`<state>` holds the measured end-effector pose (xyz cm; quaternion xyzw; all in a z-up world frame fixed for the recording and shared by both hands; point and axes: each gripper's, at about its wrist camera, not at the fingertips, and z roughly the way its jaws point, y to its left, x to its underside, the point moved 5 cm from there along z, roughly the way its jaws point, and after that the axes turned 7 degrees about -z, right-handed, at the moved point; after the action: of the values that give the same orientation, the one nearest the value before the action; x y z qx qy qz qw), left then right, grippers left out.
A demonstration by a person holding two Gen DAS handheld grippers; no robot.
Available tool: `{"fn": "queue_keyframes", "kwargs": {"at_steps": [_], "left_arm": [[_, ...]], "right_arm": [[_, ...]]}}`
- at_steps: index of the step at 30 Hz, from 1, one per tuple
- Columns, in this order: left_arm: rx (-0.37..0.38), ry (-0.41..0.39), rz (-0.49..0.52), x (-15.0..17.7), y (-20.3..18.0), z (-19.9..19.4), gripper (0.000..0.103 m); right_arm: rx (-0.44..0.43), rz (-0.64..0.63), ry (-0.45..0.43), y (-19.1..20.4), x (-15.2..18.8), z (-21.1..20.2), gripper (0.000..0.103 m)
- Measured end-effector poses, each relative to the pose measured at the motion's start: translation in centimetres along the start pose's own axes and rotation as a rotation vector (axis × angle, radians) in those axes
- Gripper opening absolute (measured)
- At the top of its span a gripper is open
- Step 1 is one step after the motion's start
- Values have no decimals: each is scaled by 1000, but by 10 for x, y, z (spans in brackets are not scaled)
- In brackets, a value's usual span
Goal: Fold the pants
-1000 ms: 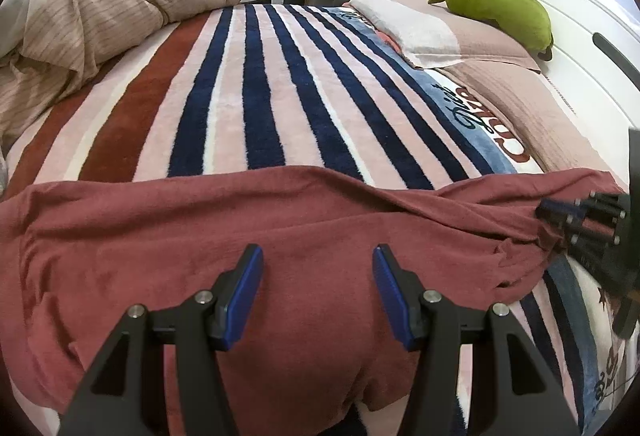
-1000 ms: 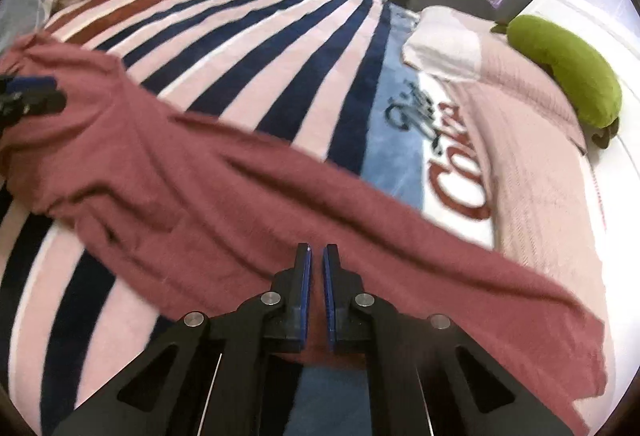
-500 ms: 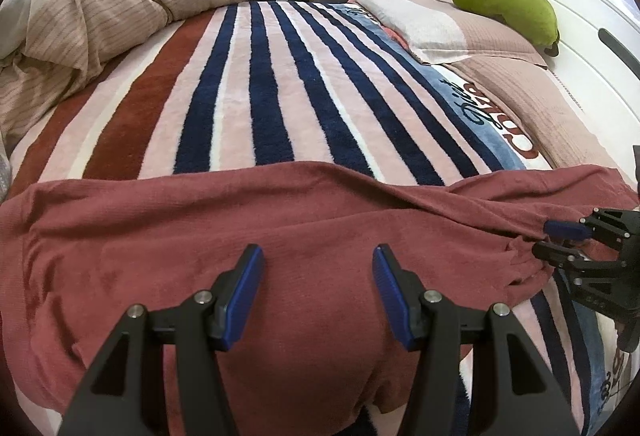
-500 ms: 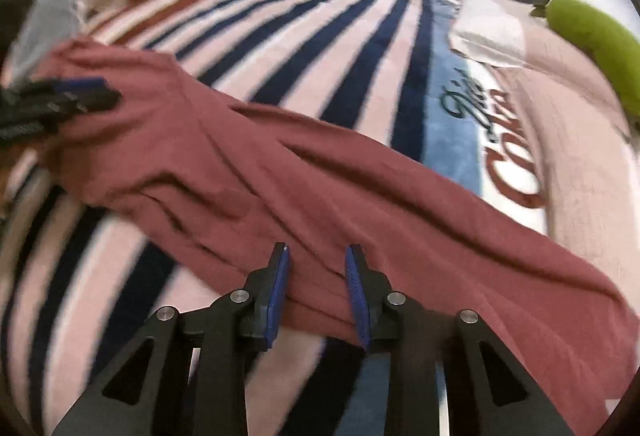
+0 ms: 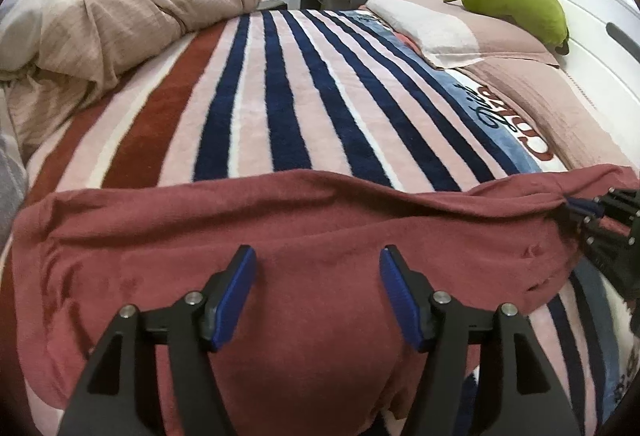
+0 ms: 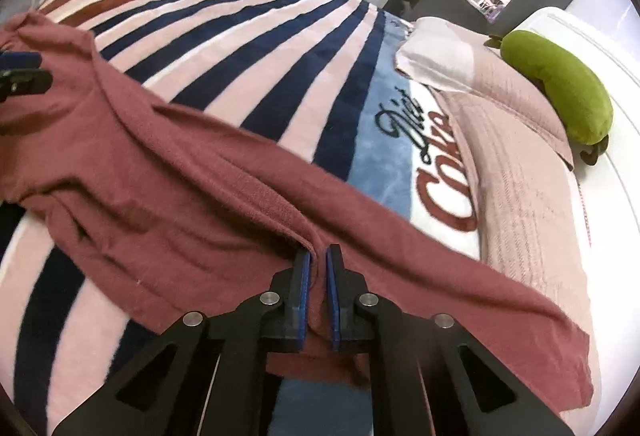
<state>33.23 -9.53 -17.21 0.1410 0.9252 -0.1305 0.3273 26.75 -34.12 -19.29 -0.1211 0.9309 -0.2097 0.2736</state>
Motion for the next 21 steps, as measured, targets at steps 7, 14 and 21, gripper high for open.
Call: {"fn": "queue_keyframes", "kwargs": {"at_steps": [7, 14, 21], "left_arm": [[-133, -34, -33, -5, 16, 0, 61], [-143, -47, -95, -7, 29, 2, 62], [-108, -57, -118, -9, 29, -1, 65]], "right_arm": [[-26, 50, 7, -15, -14, 14, 2], [-40, 81, 28, -22, -21, 36, 2], [-56, 115, 38, -27, -19, 47, 15]]}}
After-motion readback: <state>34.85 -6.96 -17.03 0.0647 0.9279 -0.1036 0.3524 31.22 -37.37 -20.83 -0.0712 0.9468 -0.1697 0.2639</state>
